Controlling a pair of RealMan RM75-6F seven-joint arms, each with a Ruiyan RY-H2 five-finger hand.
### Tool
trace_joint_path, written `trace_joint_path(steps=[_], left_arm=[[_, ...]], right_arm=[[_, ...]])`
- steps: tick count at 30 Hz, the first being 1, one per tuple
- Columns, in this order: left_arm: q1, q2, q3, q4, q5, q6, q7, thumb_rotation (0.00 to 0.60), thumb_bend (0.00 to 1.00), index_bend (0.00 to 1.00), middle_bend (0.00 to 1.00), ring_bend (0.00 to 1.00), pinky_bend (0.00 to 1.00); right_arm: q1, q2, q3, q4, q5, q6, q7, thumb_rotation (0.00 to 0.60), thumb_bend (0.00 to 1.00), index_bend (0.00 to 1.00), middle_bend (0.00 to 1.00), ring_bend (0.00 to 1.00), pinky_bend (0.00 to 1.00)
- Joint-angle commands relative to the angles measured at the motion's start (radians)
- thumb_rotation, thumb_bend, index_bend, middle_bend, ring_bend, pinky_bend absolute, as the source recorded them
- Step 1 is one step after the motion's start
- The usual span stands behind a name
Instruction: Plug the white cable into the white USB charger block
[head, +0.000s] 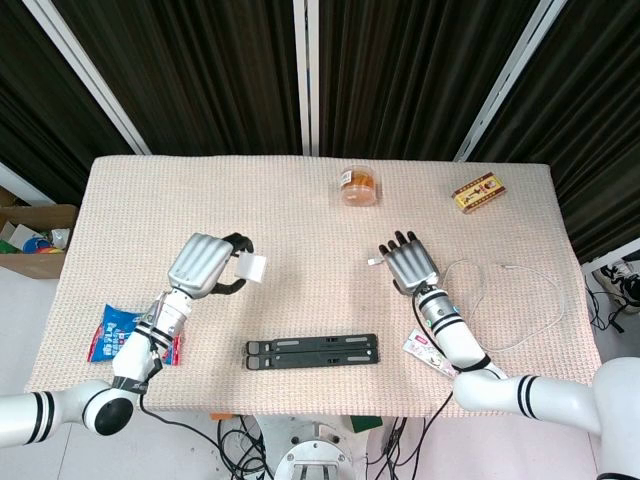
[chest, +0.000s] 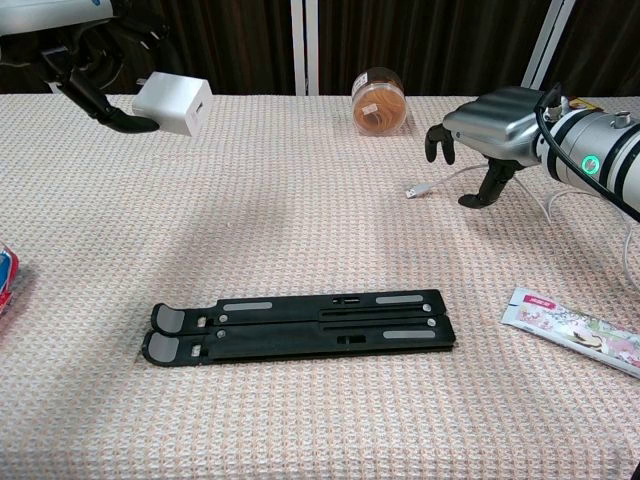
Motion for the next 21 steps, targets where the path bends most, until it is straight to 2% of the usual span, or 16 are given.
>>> trace_joint_path(steps=[1,8,21], left_arm=[[0.003,-0.002,0.002,0.008,-0.004,-0.005,-0.005,0.600,0.35,0.51,0.45,0.74,1.00],[0.013,-0.006,0.005,0.019,-0.015,-0.013,-0.013,0.600,0.35,0.51,0.45,0.74,1.00],[0.026,-0.004,0.006,0.029,-0.018,-0.017,-0.019,0.600,0.35,0.51,0.44,0.74,1.00]], right_arm=[[0.020,-0.028,-0.010,0.056,-0.027,-0.005,-0.022,0.600,0.34,0.35,0.34,0.14,0.26],[0.048,-0.103,-0.036,0.192,-0.090,-0.022,-0.043,0.600,0.34,0.43,0.36,0.14,0.26],[0.051,-0.211,-0.036,0.376,-0.187,-0.051,0.055,0.600,0.34,0.49,0.39,0.15,0.26]])
